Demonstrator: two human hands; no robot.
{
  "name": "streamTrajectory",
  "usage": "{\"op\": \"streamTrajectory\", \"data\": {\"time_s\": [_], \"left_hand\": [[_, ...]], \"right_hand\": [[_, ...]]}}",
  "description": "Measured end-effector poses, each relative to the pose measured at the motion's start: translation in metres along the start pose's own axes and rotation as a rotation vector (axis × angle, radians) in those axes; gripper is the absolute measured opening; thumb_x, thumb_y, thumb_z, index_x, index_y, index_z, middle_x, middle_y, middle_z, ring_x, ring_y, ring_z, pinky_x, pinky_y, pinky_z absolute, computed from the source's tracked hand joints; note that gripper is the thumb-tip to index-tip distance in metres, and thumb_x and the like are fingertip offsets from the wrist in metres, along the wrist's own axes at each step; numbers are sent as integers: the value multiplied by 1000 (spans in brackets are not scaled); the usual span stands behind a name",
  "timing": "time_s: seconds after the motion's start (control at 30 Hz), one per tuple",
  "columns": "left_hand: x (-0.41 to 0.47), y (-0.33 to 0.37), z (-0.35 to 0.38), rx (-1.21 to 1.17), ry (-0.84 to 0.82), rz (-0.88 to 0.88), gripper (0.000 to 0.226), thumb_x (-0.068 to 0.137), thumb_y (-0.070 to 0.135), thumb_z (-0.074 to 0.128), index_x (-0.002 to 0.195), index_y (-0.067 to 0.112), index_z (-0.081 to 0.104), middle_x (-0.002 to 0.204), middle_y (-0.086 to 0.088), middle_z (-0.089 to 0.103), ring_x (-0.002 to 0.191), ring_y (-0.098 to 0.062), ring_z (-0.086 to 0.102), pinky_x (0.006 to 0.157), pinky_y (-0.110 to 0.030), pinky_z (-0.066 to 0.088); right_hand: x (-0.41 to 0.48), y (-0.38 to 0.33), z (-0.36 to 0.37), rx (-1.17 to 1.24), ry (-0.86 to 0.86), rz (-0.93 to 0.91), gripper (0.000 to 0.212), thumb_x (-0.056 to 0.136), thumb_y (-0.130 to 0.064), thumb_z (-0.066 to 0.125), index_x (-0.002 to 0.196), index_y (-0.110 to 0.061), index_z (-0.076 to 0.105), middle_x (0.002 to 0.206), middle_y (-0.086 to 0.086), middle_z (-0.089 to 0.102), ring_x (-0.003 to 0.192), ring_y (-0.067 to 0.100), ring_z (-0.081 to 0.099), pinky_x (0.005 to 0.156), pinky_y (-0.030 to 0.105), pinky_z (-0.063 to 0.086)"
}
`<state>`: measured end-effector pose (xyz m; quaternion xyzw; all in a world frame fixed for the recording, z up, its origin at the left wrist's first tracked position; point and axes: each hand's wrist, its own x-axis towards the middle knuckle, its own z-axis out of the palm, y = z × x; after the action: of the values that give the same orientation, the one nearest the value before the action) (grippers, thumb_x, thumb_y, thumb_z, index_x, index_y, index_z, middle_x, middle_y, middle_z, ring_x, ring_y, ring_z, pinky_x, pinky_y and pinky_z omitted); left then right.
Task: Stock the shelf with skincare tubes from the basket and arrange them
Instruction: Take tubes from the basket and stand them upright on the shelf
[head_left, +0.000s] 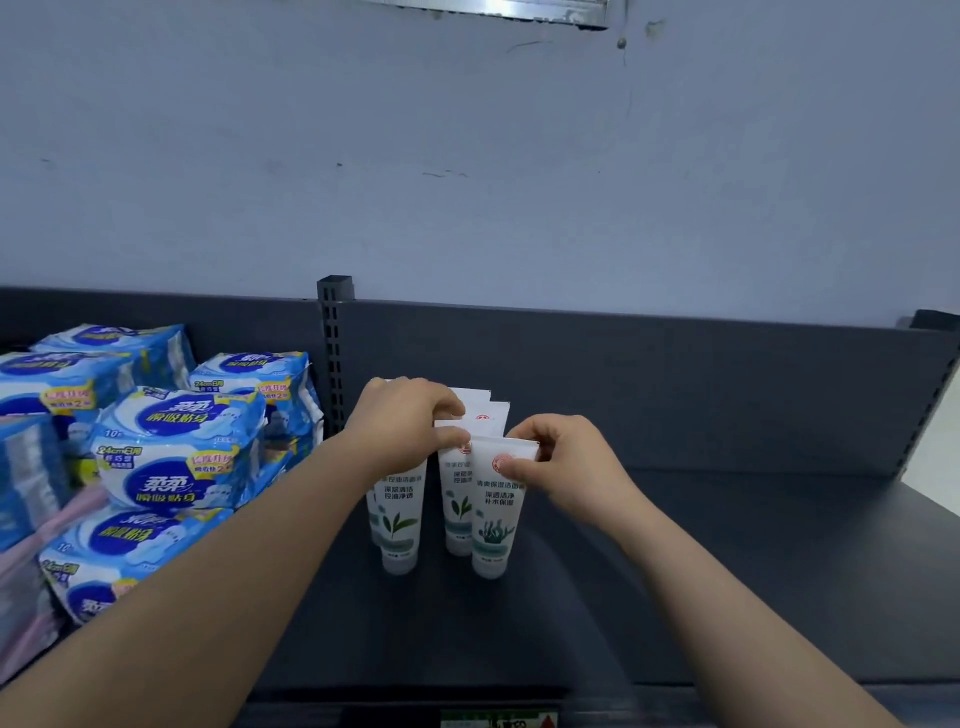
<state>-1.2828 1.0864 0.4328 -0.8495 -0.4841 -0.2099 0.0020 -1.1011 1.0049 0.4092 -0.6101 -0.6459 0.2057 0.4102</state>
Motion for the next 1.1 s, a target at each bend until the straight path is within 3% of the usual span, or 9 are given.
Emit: {"op": "streamTrajectory", "data": {"time_s": [0.17, 0.37, 0.53, 0.63, 0.73, 0.87, 0.97, 1.1], "left_hand": [[-16, -2, -13, -128, 214, 9, 29, 94, 43, 47, 116, 31, 63, 111, 17, 67, 111, -11, 56, 102, -38, 36], [-40, -8, -14, -108, 272, -43, 34, 92, 43, 47, 121, 30, 61, 118, 12, 65, 115, -17, 52, 98, -38, 40], [-51, -9, -10, -86, 297, -101, 36, 92, 42, 48, 122, 28, 61, 117, 7, 66, 114, -19, 52, 96, -38, 39], [-57, -4, -11, -79, 313, -115, 34, 92, 38, 52, 123, 26, 61, 120, 7, 65, 118, -20, 51, 98, -38, 37], [-62, 1, -14, -29, 315, -116, 35, 92, 39, 52, 124, 26, 60, 123, 8, 63, 119, -20, 50, 100, -38, 36], [-72, 12, -20, 25, 313, -140, 38, 92, 41, 52, 126, 26, 59, 124, 7, 63, 119, -21, 50, 99, -38, 34], [-86, 22, -26, 73, 312, -162, 40, 92, 44, 49, 125, 25, 59, 124, 6, 63, 118, -22, 52, 99, -39, 36], [-116, 38, -30, 170, 348, -213, 38, 88, 45, 51, 114, 23, 66, 110, 3, 70, 104, -27, 60, 87, -41, 44]], "right_hand": [[-3, -4, 10, -6, -19, -6, 10, 78, -21, 76, 84, -19, 69, 71, -4, 66, 53, -1, 52, 49, 13, 39], [-3, -4, 15, -30, -28, -9, 10, 81, -22, 73, 90, -19, 69, 75, -4, 67, 53, -1, 51, 48, 11, 37], [-2, -1, 16, -63, -49, -19, 9, 84, -24, 69, 93, -23, 67, 91, -5, 68, 79, 10, 63, 65, 26, 51], [-4, -1, 15, -75, -46, -52, 18, 83, -26, 71, 100, -26, 66, 98, -12, 68, 87, 6, 63, 77, 30, 55], [-8, -3, 7, -172, 13, -133, 39, 83, -34, 70, 120, -30, 59, 118, -17, 60, 108, 2, 54, 94, 27, 47], [-20, -11, -7, -369, 74, -306, 49, 90, -39, 58, 137, -28, 46, 141, -14, 46, 133, 6, 35, 111, 26, 28], [-29, -16, -14, -450, 87, -406, 45, 92, -34, 56, 134, -19, 50, 138, -5, 51, 131, 14, 37, 110, 23, 20], [-45, -20, -11, -474, 160, -553, 34, 86, -23, 63, 117, -9, 62, 114, 6, 64, 115, 28, 53, 104, 28, 29]]}}
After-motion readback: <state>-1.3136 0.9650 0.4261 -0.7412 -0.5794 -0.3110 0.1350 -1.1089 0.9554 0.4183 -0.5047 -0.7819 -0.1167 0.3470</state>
